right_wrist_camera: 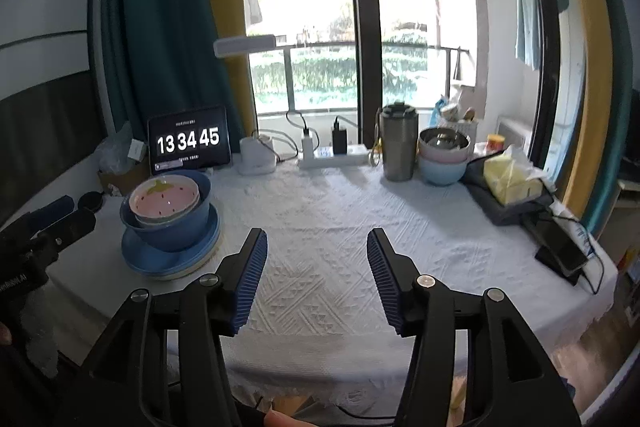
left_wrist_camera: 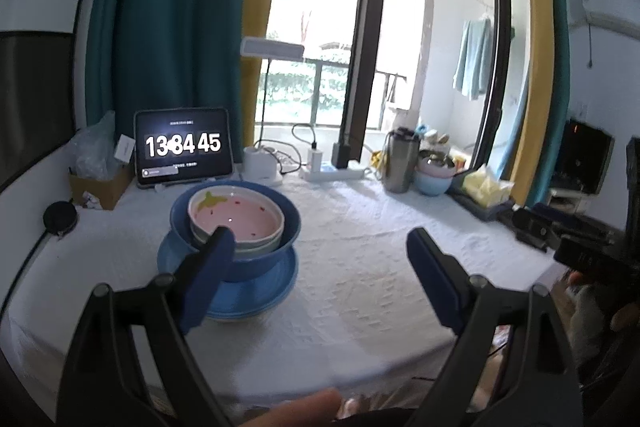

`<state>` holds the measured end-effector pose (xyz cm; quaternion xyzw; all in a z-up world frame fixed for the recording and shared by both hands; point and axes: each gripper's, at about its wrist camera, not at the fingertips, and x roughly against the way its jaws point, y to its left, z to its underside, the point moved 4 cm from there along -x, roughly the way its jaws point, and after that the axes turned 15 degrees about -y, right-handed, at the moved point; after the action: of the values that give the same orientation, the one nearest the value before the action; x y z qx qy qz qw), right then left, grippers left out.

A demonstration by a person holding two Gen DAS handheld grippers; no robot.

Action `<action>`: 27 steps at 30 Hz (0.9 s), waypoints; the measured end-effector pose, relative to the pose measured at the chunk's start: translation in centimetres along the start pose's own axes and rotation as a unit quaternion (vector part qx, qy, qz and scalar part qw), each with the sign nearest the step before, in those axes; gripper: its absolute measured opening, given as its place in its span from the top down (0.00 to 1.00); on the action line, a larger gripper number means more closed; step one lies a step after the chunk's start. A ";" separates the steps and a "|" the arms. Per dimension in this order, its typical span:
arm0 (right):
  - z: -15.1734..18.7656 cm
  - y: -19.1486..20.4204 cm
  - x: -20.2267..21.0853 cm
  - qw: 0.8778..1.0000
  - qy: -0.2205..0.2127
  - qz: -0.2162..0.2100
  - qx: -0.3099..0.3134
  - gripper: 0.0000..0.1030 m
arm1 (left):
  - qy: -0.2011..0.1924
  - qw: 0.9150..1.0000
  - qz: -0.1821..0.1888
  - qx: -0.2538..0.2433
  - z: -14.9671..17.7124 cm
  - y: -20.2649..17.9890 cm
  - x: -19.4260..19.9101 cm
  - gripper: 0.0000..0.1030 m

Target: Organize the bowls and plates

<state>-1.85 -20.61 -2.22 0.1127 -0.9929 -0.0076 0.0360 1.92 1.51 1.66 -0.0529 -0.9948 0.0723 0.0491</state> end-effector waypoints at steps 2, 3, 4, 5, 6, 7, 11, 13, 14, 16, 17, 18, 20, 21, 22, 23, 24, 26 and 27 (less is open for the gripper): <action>-0.6 0.0 0.9 1.000 -0.016 0.004 0.001 0.46 | -0.013 1.000 -0.008 0.001 -0.6 0.1 0.7 0.13; -0.8 0.0 1.2 1.000 -0.022 0.005 0.000 0.46 | -0.019 1.000 -0.013 0.000 -1.0 0.2 1.0 0.13; -1.1 0.0 1.7 1.000 -0.029 0.005 -0.003 0.46 | -0.025 1.000 -0.017 0.001 -1.3 0.3 1.3 0.13; -1.4 0.0 2.1 0.999 -0.035 0.005 -0.004 0.45 | -0.030 0.999 -0.022 0.001 -1.5 0.5 1.6 0.13; -1.6 0.0 2.3 0.999 -0.040 0.005 -0.005 0.45 | -0.035 0.999 -0.027 0.001 -1.8 0.6 1.8 0.13; -1.8 0.0 2.8 0.999 -0.046 0.005 -0.006 0.45 | -0.040 0.999 -0.036 0.000 -2.1 0.8 2.1 0.13; -2.7 0.1 3.9 0.998 -0.061 0.008 -0.003 0.45 | -0.040 0.998 -0.045 -0.002 -2.9 1.3 2.6 0.12; -3.1 0.1 4.2 0.998 -0.068 0.009 -0.004 0.45 | -0.043 0.998 -0.053 -0.010 -3.3 1.3 2.8 0.12; -3.3 0.1 4.3 0.998 -0.070 0.010 -0.004 0.45 | -0.043 0.998 -0.054 -0.015 -3.5 1.2 2.8 0.12; -3.6 0.1 4.5 0.997 -0.072 0.011 -0.004 0.45 | -0.044 0.997 -0.052 -0.023 -3.8 1.0 3.0 0.12; -3.7 0.2 4.7 0.997 -0.073 0.013 -0.002 0.45 | -0.046 0.997 -0.054 -0.025 -4.0 0.9 3.0 0.12; -3.8 0.2 4.8 0.997 -0.075 0.014 0.000 0.45 | -0.048 0.997 -0.057 -0.028 -4.1 0.8 3.1 0.12; -3.9 0.2 5.0 0.997 -0.078 0.016 0.001 0.44 | -0.050 0.997 -0.059 -0.029 -4.3 0.8 3.1 0.12; -3.9 0.2 5.1 0.997 -0.078 0.016 0.000 0.44 | -0.050 0.996 -0.061 -0.030 -4.4 0.8 3.1 0.12; -3.9 0.1 5.2 0.997 -0.078 0.017 -0.001 0.44 | -0.051 0.996 -0.062 -0.031 -4.4 0.9 3.1 0.12; -3.9 0.0 5.2 0.997 -0.078 0.019 -0.002 0.44 | -0.052 0.996 -0.062 -0.033 -4.4 0.8 3.1 0.12; -3.8 0.0 5.2 0.997 -0.078 0.020 -0.003 0.44 | -0.052 0.996 -0.063 -0.034 -4.4 0.7 3.2 0.12; -3.7 -0.1 5.2 0.997 -0.077 0.022 -0.005 0.44 | -0.053 0.996 -0.064 -0.037 -4.4 0.7 3.2 0.12; -3.7 -0.2 5.3 0.997 -0.077 0.022 -0.005 0.44 | -0.052 0.996 -0.064 -0.037 -4.4 0.7 3.2 0.12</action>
<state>-6.65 -21.98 1.87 0.0894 -0.9950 -0.0207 -0.0400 -0.71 3.13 6.18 0.0126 -0.9993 0.0344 -0.0001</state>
